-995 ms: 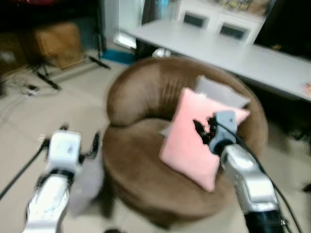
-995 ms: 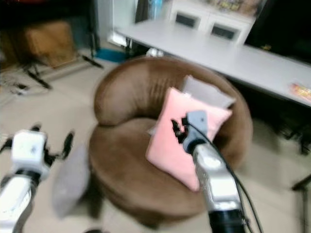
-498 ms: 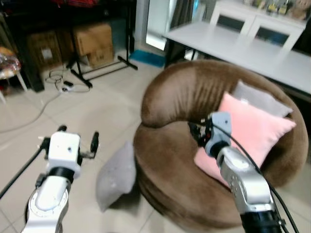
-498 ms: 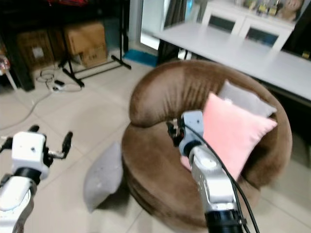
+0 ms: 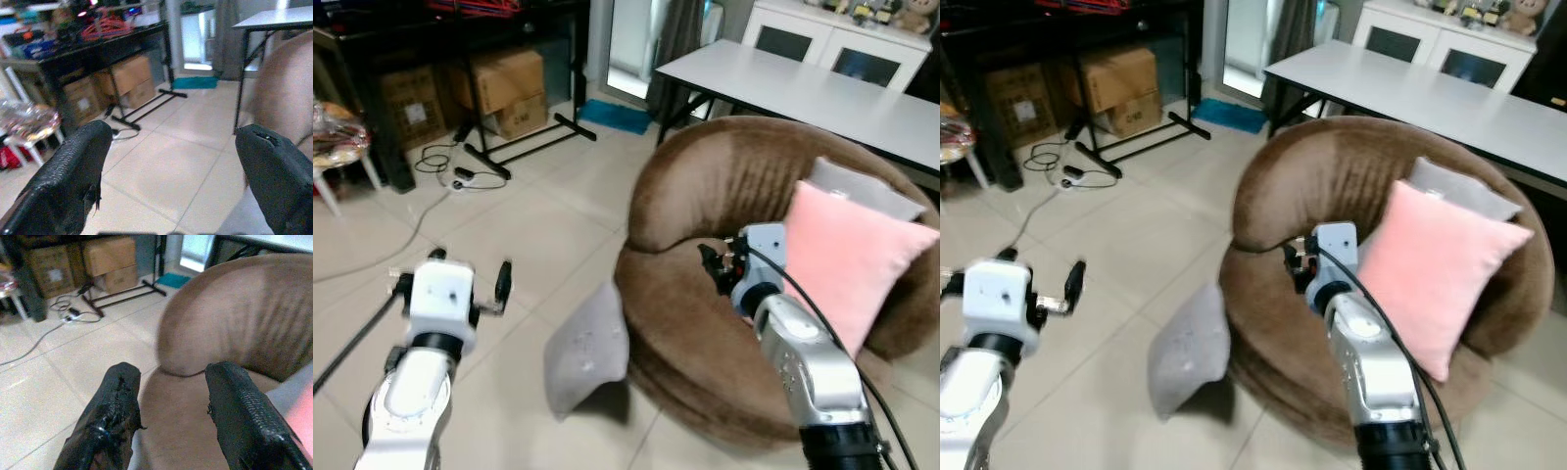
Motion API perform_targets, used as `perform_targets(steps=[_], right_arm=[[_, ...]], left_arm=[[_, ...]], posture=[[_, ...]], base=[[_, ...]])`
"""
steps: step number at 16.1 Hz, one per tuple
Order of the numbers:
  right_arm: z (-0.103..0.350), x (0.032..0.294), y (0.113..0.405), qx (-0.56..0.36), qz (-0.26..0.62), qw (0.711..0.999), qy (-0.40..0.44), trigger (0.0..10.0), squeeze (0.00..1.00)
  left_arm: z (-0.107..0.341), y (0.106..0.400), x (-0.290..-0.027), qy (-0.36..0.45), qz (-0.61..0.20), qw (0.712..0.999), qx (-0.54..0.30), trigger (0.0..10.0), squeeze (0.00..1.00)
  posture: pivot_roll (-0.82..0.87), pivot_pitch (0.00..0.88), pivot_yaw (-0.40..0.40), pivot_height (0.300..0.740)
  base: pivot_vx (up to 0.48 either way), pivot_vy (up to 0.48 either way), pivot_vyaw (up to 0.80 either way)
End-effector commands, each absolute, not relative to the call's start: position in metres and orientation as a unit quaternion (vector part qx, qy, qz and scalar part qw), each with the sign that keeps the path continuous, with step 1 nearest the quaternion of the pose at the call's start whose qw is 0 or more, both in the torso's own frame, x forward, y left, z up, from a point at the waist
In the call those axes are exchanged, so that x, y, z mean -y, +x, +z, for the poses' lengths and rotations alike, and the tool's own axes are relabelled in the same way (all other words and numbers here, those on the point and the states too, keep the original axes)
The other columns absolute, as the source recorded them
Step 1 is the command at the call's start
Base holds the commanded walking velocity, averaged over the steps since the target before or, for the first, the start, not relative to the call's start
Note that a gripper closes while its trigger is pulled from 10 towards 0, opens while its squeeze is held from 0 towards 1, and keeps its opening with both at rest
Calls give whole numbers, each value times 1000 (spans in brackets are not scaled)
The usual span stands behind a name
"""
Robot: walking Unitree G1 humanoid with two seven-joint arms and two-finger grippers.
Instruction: Move the pillow to the sofa from floor
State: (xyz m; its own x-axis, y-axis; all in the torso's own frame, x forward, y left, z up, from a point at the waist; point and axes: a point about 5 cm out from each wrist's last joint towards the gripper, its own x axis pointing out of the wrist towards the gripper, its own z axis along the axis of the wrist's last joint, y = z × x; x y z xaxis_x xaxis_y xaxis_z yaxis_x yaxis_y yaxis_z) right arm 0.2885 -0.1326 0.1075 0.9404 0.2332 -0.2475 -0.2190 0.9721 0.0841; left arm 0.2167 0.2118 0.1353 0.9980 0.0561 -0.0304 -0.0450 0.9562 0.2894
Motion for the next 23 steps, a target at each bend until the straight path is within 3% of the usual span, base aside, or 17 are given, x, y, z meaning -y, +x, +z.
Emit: perform_targets(steps=[1, 9, 18, 23], right_arm=[[114, 132, 291, -118, 121, 985, 19, 10000, 0], [113, 131, 290, -122, 123, 985, 20, 10000, 0], [111, 139, 291, -124, 88, 988, 24, 10000, 0], [99, 159, 288, -123, 21, 992, -7, 10000, 0]], left_arm=[[139, 217, -210, 137, 29, 990, -11, 10000, 353], [138, 217, -210, 142, 29, 989, -15, 10000, 380], [137, 216, -211, 142, 22, 989, -17, 10000, 380], [135, 223, -214, 187, 14, 982, -12, 10000, 365]], posture=[[50, 0, -116, 740], [51, 0, -115, 740], [48, 0, -114, 740], [43, 0, -97, 740]], base=[[0, 0, 0], [185, 0, 773], [294, 0, 0], [163, 0, 0]])
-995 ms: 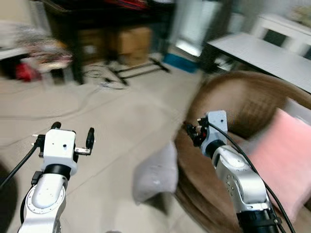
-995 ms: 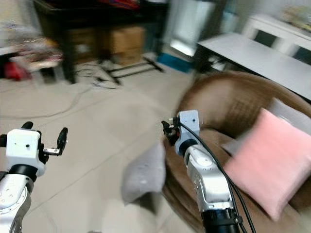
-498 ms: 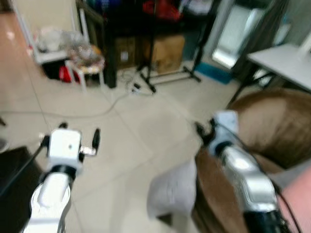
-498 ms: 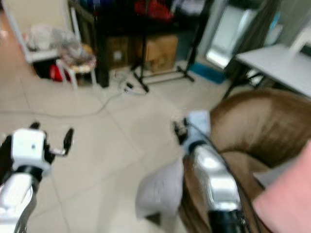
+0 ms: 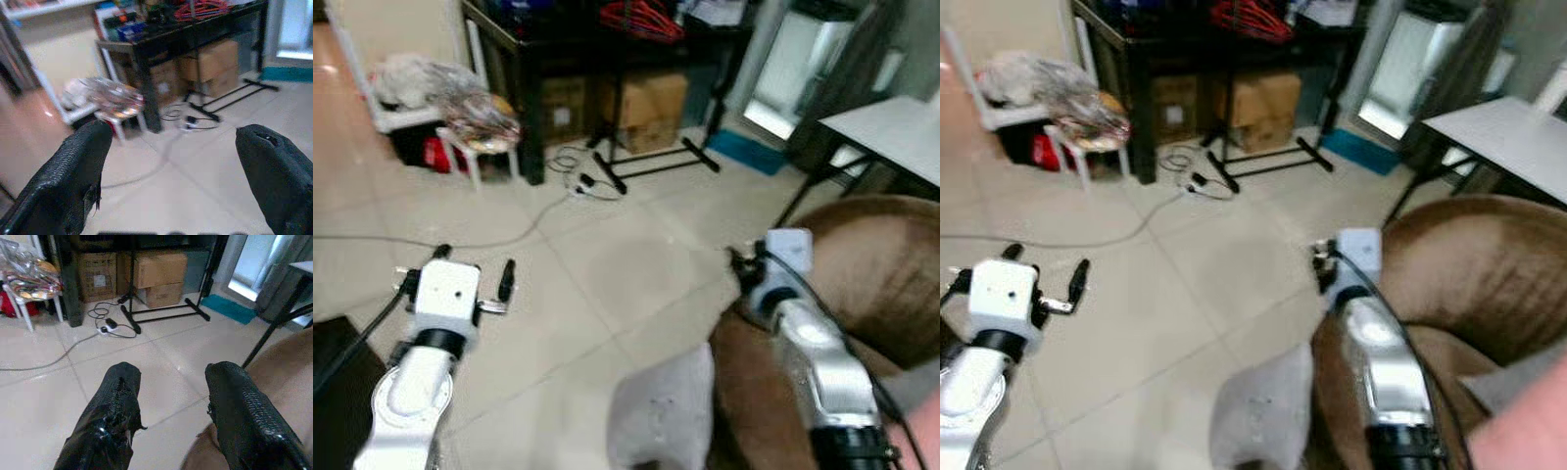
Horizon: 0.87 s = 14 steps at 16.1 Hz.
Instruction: Move the pillow to the sofa from floor
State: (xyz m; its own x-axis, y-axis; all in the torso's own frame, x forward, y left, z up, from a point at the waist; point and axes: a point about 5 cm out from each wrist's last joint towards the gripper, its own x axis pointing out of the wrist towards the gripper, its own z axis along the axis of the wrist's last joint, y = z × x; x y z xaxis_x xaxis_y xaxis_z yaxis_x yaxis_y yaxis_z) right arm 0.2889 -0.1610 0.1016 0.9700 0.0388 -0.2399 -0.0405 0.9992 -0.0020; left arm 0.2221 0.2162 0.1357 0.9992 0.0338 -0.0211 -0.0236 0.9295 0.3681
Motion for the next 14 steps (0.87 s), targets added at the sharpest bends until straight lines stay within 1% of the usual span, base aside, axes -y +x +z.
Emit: perform_targets(steps=[1, 3, 4, 6, 7, 10, 11, 14], right_arm=[[95, 160, 286, -132, 17, 991, -4, 10000, 0], [94, 159, 282, -132, 14, 991, 26, 10000, 0], [94, 158, 281, -126, 13, 992, 22, 10000, 0], [93, 157, 280, -122, 10, 992, 19, 10000, 0], [93, 156, 279, -120, 9, 992, 21, 10000, 0], [93, 157, 278, -117, 6, 993, 23, 10000, 0], [94, 158, 278, -116, 5, 993, 22, 10000, 0], [95, 159, 278, -114, 5, 993, 19, 10000, 0]], left_arm=[[135, 225, -216, 193, 16, 981, -6, 10000, 357], [130, 224, -218, 201, 3, 980, -7, 10000, 349], [125, 222, -219, 191, 2, 981, -10, 10000, 345], [124, 222, -222, 195, 2, 981, -9, 10000, 345], [123, 221, -223, 205, -4, 979, -4, 10000, 345], [122, 220, -224, 205, -9, 979, -1, 10000, 353], [122, 221, -224, 203, -9, 979, 2, 10000, 353], [122, 222, -224, 192, 1, 981, 6, 10000, 349]], posture=[[37, 0, -81, 735], [24, 0, -52, 716], [24, 0, -52, 701], [24, 0, -52, 686], [10, 0, -22, 671], [10, 0, -22, 636], [-5, 0, -7, 621], [-6, 0, -16, 591]], base=[[0, 0, 0], [0, 0, 0], [0, 0, 0], [0, 0, 0], [0, 0, 0], [0, 0, 0], [0, 0, 0], [0, 0, 0]])
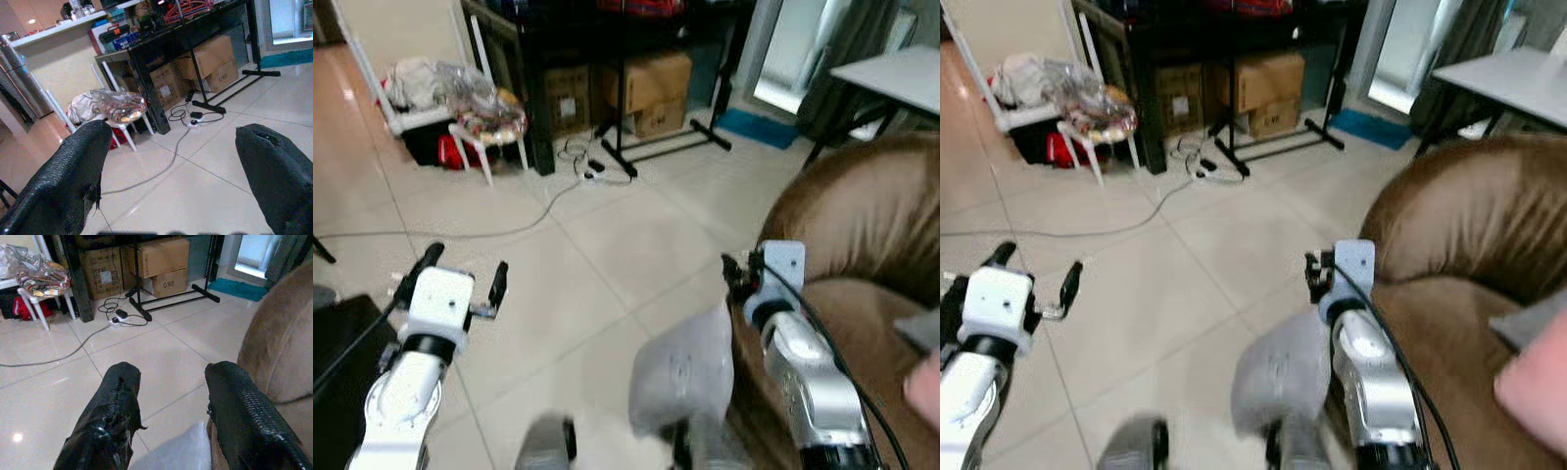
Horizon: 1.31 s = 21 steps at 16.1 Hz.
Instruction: Move the pillow to the sofa from floor
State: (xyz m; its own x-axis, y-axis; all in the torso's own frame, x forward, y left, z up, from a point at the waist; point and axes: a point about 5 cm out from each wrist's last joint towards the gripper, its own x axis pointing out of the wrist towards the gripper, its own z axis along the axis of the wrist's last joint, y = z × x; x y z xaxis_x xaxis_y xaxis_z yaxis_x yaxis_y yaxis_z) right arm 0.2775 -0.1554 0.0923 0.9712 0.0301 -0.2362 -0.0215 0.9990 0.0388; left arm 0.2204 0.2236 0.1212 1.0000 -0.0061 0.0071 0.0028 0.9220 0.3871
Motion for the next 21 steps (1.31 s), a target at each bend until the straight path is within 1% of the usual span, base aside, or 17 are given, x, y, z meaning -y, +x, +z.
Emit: perform_targets(steps=[1, 2, 3, 5, 6, 7, 8, 9, 10, 20, 21], right_arm=[[96, 160, 278, -112, 5, 994, 4, 10000, 0], [100, 161, 280, -89, 15, 995, -49, 10000, 1000], [102, 160, 280, -75, 28, 995, -56, 10000, 1000], [104, 157, 281, -73, 45, 996, -14, 10000, 1000], [104, 154, 283, -80, 58, 995, -7, 10000, 1000], [104, 155, 285, -84, 53, 994, -35, 10000, 1000], [103, 154, 285, -83, 57, 994, -37, 10000, 1000], [103, 155, 286, -86, 48, 994, -39, 10000, 1000], [102, 155, 286, -91, 44, 994, -33, 10000, 1000], [99, 157, 288, -114, 50, 992, -30, 10000, 1000], [98, 156, 288, -116, 54, 991, -30, 10000, 1000]], left_arm=[[121, 222, -224, 187, 5, 982, 5, 10000, 349], [121, 222, -224, 184, 6, 983, 2, 10000, 349], [120, 221, -225, 182, 9, 983, 1, 10000, 357], [119, 219, -226, 180, 13, 984, 2, 10000, 369], [119, 219, -227, 176, 17, 984, 0, 10000, 400], [118, 218, -228, 167, 17, 986, -2, 10000, 471], [118, 218, -228, 165, 17, 986, -2, 10000, 659], [118, 218, -228, 163, 18, 986, -2, 10000, 886], [119, 218, -228, 161, 19, 987, 0, 10000, 1000], [118, 217, -224, 152, 17, 988, 2, 10000, 1000], [118, 216, -224, 152, 17, 988, 1, 10000, 1000]], posture=[[-4, 0, -21, 581], [-2, 0, -27, 576], [3, 0, -37, 576], [7, 0, -45, 576], [10, 0, -52, 576], [11, 0, -56, 576], [14, 0, -61, 576], [14, 0, -61, 576], [15, 0, -67, 576], [16, 0, -86, 576], [16, 0, -87, 576]], base=[[0, 0, 0], [0, 0, 0], [0, 0, 0], [0, 0, 0], [0, 0, 0], [0, 0, 0], [0, 0, 0], [0, 0, 0], [0, 0, 0], [0, 0, 0], [0, 0, 800]])
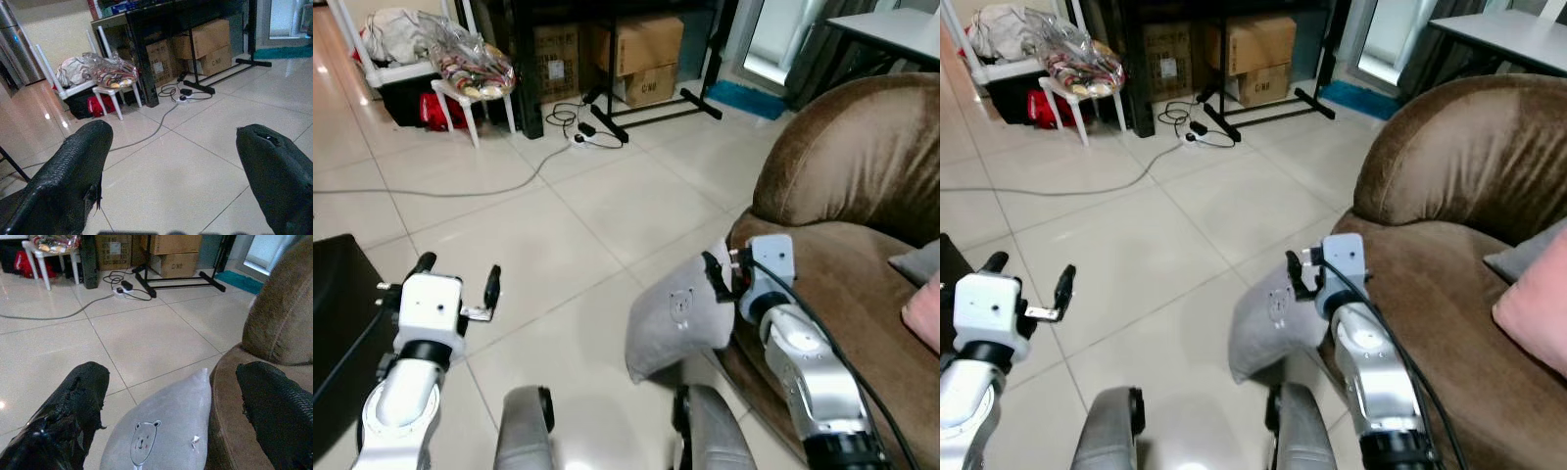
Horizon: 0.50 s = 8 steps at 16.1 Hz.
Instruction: Move the pillow to the sofa from floor
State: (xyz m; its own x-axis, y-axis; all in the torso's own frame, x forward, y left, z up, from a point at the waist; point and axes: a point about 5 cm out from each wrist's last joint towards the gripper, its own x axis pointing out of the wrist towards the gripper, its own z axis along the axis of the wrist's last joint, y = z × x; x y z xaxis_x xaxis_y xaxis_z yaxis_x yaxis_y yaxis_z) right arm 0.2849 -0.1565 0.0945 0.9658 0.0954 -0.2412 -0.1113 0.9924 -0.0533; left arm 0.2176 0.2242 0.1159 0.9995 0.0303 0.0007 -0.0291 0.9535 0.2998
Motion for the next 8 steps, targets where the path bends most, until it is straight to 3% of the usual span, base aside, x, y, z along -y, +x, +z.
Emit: perform_targets(steps=[1, 3, 6, 8], right_arm=[[98, 156, 288, -117, 56, 991, -31, 10000, 1000], [98, 155, 288, -119, 57, 991, -30, 10000, 1000], [98, 158, 289, -119, 41, 991, -37, 10000, 1000], [98, 158, 289, -119, 40, 992, -32, 10000, 1000]], left_arm=[[118, 216, -224, 151, 17, 988, 1, 10000, 1000], [117, 216, -224, 151, 17, 988, 0, 10000, 1000], [117, 215, -224, 150, 17, 989, 0, 10000, 1000], [118, 215, -224, 150, 15, 989, 1, 10000, 1000]], posture=[[16, 0, -87, 576], [16, 0, -87, 576], [19, 0, -93, 576], [18, 0, -91, 576]], base=[[0, 0, 800], [0, 0, 800], [0, 0, 0], [244, 0, 0]])
